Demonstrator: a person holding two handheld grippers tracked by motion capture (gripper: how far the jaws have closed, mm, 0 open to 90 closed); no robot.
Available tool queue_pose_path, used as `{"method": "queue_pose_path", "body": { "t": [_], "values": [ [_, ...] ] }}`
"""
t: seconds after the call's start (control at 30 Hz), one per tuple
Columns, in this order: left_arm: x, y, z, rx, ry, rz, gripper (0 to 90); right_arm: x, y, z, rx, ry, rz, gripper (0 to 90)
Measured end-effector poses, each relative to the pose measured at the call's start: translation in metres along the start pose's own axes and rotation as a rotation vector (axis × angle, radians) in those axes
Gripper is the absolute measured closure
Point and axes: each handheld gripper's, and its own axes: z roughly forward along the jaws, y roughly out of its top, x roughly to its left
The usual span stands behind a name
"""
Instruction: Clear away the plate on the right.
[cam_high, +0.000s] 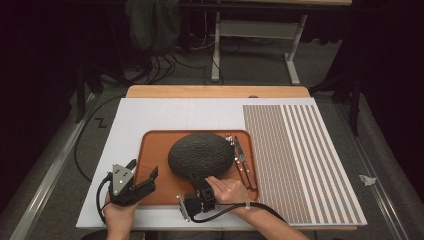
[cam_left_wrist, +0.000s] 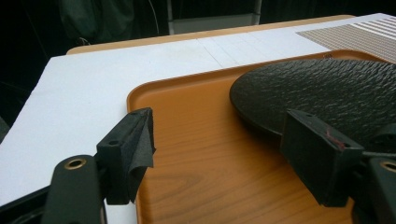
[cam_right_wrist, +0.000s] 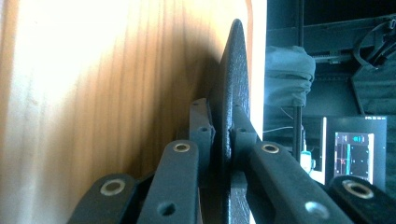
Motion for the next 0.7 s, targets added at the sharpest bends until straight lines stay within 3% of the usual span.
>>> {"method": "queue_pose_path", "body": {
  "t": [0.3, 0.43, 0.7],
  "values": [
    [0.000, 0.000, 0.000, 0.001, -0.001, 0.001, 26.3, 0.002, 0.001, 0.005, -0.003, -0.001, -0.011, 86.3],
    [0.000, 0.000, 0.000, 0.001, 0.000, 0.001, 26.3, 0.000, -0.001, 0.009, 0.009, 0.019, 0.013, 86.8],
    [0.000, 0.000, 0.000, 0.002, -0.001, 0.000, 26.3, 0.003, 0.000, 0.012, 0.013, 0.016, 0.015, 85.9]
  ]
}}
